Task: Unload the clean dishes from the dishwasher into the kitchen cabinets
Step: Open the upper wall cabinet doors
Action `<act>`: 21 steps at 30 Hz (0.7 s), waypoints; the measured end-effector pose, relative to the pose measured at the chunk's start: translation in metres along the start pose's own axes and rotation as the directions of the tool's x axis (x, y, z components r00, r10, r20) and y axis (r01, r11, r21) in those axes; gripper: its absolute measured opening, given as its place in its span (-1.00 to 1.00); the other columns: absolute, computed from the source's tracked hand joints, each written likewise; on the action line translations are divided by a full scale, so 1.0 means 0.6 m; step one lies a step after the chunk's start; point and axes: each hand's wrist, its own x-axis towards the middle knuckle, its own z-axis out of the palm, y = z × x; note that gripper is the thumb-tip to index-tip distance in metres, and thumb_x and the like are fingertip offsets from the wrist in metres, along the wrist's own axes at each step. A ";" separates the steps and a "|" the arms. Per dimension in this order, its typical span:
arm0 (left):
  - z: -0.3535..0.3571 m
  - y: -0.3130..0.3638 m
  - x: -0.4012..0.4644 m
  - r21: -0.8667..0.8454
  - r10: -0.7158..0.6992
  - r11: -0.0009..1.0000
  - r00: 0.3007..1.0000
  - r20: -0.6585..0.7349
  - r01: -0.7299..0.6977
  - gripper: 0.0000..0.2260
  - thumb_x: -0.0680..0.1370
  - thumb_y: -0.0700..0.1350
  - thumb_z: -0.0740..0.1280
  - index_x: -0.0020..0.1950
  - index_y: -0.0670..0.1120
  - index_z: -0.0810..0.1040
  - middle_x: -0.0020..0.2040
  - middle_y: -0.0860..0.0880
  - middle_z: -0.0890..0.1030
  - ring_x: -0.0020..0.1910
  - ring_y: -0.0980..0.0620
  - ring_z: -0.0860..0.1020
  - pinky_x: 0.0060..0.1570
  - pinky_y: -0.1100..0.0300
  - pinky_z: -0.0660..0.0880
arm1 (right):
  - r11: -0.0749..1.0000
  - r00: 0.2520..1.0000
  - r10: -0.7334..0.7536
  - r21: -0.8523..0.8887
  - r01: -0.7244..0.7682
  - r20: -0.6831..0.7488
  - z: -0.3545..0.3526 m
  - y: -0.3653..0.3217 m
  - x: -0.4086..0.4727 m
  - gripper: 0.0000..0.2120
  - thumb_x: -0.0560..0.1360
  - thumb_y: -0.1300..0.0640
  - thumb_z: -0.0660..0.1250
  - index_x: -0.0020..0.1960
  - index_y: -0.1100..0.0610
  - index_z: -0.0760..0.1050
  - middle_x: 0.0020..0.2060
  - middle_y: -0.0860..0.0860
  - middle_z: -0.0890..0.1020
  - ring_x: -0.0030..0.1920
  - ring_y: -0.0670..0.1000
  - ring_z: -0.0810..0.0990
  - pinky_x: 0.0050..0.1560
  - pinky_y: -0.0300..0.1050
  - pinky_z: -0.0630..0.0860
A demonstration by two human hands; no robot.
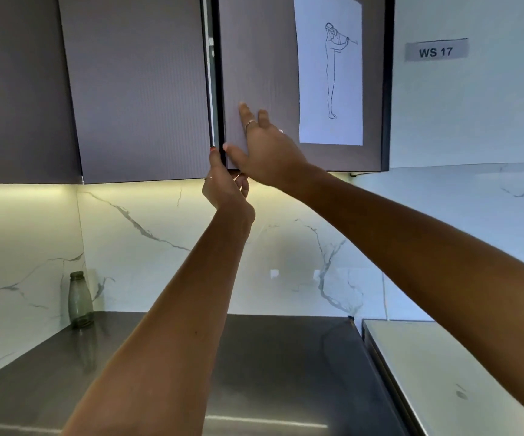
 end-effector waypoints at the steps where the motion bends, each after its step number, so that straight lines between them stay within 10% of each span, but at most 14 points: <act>1: 0.006 -0.001 -0.023 0.003 0.025 1.000 1.000 -0.010 -0.025 -0.68 0.53 0.11 0.32 0.07 -0.12 0.58 -0.15 -0.02 0.64 -0.18 0.05 0.59 -0.21 0.23 0.52 | 1.000 1.000 0.009 0.028 -0.009 -0.029 -0.019 -0.003 -0.009 -0.30 0.58 -0.14 0.12 0.56 0.13 -0.09 0.51 0.17 0.10 0.41 0.25 0.32 0.35 0.07 0.34; 6: 0.059 -0.024 -0.140 0.016 0.066 0.998 0.998 -0.008 -0.066 -0.75 0.51 0.02 0.37 -0.32 -0.05 0.53 -0.42 0.07 0.60 -0.28 0.02 0.57 -0.21 0.20 0.49 | 0.988 0.987 0.115 0.117 -0.102 -0.111 -0.117 0.009 -0.072 -0.24 0.54 0.00 0.25 0.54 0.21 -0.10 0.48 0.17 0.17 0.35 0.23 0.39 0.30 0.00 0.38; 13: 0.134 -0.098 -0.284 0.209 0.146 0.959 0.966 0.214 -0.191 -0.75 0.63 -0.22 0.12 -0.04 -0.27 0.57 -0.07 -0.29 0.59 -0.20 -0.02 0.45 -0.19 0.17 0.39 | 0.956 0.949 0.260 0.188 -0.227 -0.179 -0.247 0.079 -0.163 -0.38 0.49 0.25 0.28 0.46 0.23 0.08 0.01 0.10 0.45 -0.11 0.03 0.46 -0.30 -0.30 0.32; 21: 0.194 -0.159 -0.406 0.380 -0.016 0.892 0.823 0.568 -0.245 -0.67 0.65 -0.01 0.11 0.18 -0.16 0.56 0.02 -0.15 0.58 -0.04 -0.05 0.47 -0.03 0.13 0.37 | 0.901 0.891 0.417 0.212 -0.378 -0.181 -0.355 0.207 -0.229 -0.42 0.43 0.25 0.29 0.40 0.28 0.17 0.17 0.23 0.50 0.10 0.20 0.54 -0.03 -0.10 0.47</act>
